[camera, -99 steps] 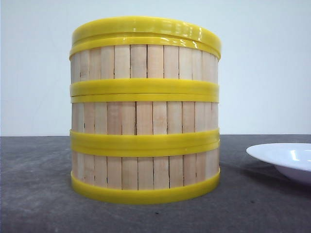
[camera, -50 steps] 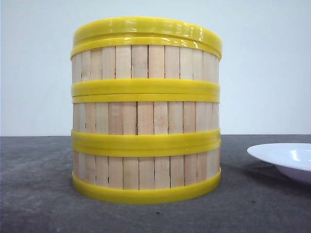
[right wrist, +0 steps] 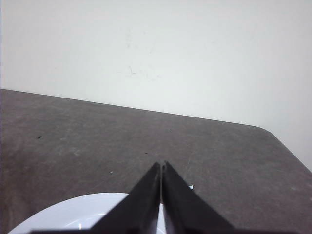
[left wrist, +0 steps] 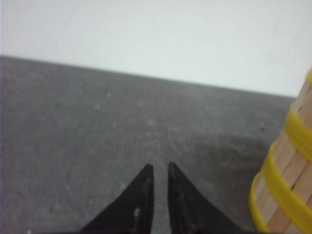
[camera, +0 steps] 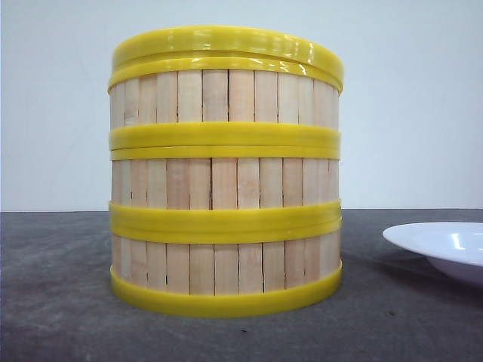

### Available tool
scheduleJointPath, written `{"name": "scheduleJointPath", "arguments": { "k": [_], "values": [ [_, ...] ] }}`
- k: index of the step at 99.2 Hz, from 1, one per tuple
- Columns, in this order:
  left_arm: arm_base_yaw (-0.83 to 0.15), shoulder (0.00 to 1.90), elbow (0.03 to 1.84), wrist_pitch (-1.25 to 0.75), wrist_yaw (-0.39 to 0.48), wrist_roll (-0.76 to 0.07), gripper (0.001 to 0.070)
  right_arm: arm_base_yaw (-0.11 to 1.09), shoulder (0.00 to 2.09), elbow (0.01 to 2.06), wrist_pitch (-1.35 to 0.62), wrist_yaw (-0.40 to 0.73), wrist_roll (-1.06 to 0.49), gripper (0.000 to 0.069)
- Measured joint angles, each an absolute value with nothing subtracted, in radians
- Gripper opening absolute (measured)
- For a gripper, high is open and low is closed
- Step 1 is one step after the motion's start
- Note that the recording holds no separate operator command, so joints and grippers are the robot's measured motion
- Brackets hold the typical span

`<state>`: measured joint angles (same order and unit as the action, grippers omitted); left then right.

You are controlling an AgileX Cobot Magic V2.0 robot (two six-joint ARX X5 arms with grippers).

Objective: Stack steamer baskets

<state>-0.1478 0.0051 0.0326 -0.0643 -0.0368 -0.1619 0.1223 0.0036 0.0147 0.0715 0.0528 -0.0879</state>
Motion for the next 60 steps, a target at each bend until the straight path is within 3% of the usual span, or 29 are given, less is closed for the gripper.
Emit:
{"name": "scheduleJointPath", "arguments": {
  "k": [60],
  "values": [
    [-0.146, 0.005, 0.033, -0.027, -0.037, -0.154, 0.0031, 0.122, 0.004, 0.015, 0.072, 0.053, -0.088, 0.0001]
  ]
}}
